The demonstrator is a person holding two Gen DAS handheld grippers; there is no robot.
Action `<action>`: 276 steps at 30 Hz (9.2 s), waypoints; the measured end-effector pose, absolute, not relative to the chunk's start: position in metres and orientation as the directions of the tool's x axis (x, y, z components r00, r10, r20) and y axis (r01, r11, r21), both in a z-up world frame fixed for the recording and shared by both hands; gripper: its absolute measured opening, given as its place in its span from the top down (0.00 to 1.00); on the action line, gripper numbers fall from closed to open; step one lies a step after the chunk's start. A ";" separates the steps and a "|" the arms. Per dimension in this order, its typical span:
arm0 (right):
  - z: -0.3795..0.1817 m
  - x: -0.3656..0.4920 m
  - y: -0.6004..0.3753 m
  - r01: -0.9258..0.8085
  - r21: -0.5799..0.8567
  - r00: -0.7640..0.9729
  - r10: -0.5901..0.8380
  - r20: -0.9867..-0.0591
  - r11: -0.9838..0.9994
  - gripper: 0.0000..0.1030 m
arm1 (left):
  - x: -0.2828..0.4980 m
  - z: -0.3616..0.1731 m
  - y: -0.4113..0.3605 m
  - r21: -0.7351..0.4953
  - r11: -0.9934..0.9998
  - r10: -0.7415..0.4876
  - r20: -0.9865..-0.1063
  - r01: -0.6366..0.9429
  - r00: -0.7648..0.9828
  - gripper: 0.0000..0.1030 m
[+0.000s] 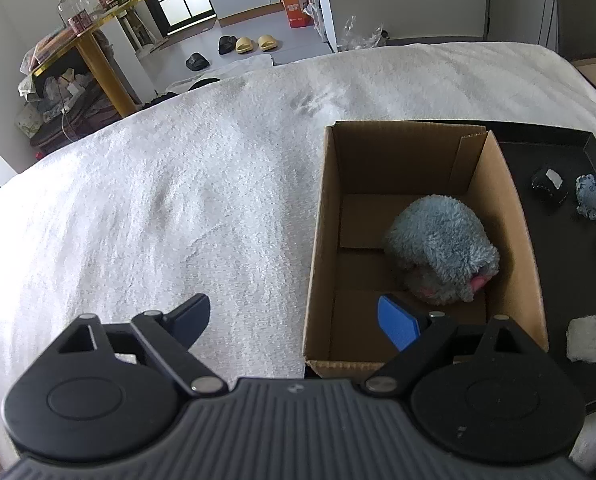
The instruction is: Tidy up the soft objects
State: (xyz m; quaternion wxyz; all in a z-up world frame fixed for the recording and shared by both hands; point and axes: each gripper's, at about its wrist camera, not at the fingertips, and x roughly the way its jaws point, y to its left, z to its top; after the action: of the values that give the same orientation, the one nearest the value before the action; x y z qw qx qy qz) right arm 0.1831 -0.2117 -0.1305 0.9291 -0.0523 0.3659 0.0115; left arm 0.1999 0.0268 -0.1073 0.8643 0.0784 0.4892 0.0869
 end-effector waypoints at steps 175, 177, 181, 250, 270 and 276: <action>-0.099 0.186 -0.137 -0.345 -0.157 0.771 0.184 -0.609 0.926 0.56 | 0.198 -0.118 0.047 0.106 0.987 0.152 -0.862 -0.121 0.483 0.27; -0.098 0.189 -0.130 -0.361 -0.169 0.770 0.191 -0.609 0.917 0.56 | 0.199 -0.119 0.049 0.095 0.988 0.142 -0.866 -0.122 0.480 0.27; -0.096 0.195 -0.115 -0.396 -0.198 0.767 0.205 -0.608 0.897 0.56 | 0.200 -0.122 0.052 0.084 0.988 0.138 -0.867 -0.133 0.478 0.31; -0.148 0.177 -0.243 -0.161 -0.053 0.736 0.084 -0.672 0.986 0.17 | 0.198 -0.113 -0.003 0.417 0.903 0.412 -0.781 -0.098 0.470 0.33; -0.181 0.204 -0.291 -0.039 -0.040 0.724 0.000 -0.690 0.998 0.22 | 0.214 -0.116 -0.005 0.421 0.895 0.441 -0.789 -0.145 0.427 0.33; -0.195 0.224 -0.299 -0.049 -0.043 0.705 0.004 -0.709 0.998 0.32 | 0.218 -0.122 -0.012 0.452 0.884 0.458 -0.784 -0.121 0.418 0.33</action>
State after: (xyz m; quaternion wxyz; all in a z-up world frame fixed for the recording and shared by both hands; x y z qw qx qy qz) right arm 0.2238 -0.2988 -0.1948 0.9228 -0.0294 0.3840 0.0143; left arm 0.2180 -0.0117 -0.1217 0.8258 0.1652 0.5100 0.1752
